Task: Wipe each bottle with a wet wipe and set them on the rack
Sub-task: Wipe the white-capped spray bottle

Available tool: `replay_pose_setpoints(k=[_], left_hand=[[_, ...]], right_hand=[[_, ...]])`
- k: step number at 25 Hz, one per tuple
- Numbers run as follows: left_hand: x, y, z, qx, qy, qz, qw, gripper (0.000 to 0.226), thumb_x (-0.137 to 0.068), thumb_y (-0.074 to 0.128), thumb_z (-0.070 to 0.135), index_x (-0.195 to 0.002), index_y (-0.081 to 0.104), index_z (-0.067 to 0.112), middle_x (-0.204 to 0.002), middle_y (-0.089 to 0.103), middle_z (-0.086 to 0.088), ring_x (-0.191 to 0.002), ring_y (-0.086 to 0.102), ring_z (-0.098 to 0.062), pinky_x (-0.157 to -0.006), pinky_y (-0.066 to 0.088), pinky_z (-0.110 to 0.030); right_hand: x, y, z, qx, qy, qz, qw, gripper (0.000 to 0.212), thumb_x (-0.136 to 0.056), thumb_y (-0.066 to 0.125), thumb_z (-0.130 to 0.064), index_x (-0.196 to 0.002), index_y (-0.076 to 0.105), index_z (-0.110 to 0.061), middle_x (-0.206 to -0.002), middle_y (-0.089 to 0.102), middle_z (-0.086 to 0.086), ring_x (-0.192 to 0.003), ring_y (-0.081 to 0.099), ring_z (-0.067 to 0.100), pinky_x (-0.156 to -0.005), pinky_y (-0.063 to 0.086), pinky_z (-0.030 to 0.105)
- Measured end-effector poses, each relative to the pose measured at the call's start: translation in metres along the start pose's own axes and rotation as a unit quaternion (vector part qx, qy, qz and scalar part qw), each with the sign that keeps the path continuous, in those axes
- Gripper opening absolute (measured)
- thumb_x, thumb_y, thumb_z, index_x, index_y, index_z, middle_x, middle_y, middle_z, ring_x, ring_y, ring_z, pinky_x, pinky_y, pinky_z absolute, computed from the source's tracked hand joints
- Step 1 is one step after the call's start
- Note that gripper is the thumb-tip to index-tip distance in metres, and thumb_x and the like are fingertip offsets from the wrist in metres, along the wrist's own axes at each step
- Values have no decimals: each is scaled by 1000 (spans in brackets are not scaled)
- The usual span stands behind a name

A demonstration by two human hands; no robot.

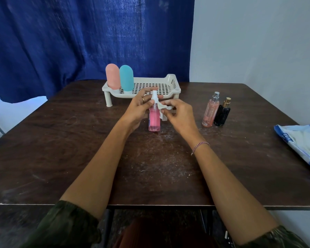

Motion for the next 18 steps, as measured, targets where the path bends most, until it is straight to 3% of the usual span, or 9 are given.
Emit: replay_pose_setpoints(k=[4,8,10,14,18], left_hand=[[-2,-7,-5,26,-17,32,999,36,-98,42,1,-127,49,21,-118,65,-4,-104,65,-20,-87,55,-47],[-2,-22,-12,95,-56,118,987,31,-98,45,4,-124,48,20,-116,63,-9,-85,72,-16,-70,59,-38],[-1,-27,-13,145,-65,154,975,30,-97,47,6,-122,47,22,-114,64,-9,-85,72,-20,-65,59,-36],[0,-37,-13,211,-75,214,951,38,-97,48,6,-131,43,20,-120,62,-10,-90,71,-20,-70,60,-38],[1,-40,-13,278,-94,240,925,45,-99,43,6,-142,34,17,-131,56,-12,-92,71,-22,-81,57,-45]], right_hand=[[3,3,-7,-3,-36,-12,999,25,-80,69,-4,-104,67,-8,-110,64,4,-102,58,11,-88,50,20],[9,13,-17,13,-90,-62,994,27,-80,68,-2,-106,68,-9,-103,61,1,-93,53,3,-82,42,4],[11,14,-21,17,-109,-69,991,27,-81,65,-4,-108,68,-8,-104,60,1,-94,53,4,-80,40,3],[10,16,-26,11,-121,-70,990,32,-85,65,-17,-116,64,-8,-113,56,3,-107,49,10,-90,42,16],[9,10,-29,6,-134,-6,991,32,-80,68,-5,-112,67,-7,-114,57,6,-113,47,11,-96,40,16]])
Point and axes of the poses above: each hand's wrist, its own x-axis away from the middle knuckle, its own y-axis out of the palm, z = x × y, the point moved 6 cm from there along -x, towards the middle knuckle
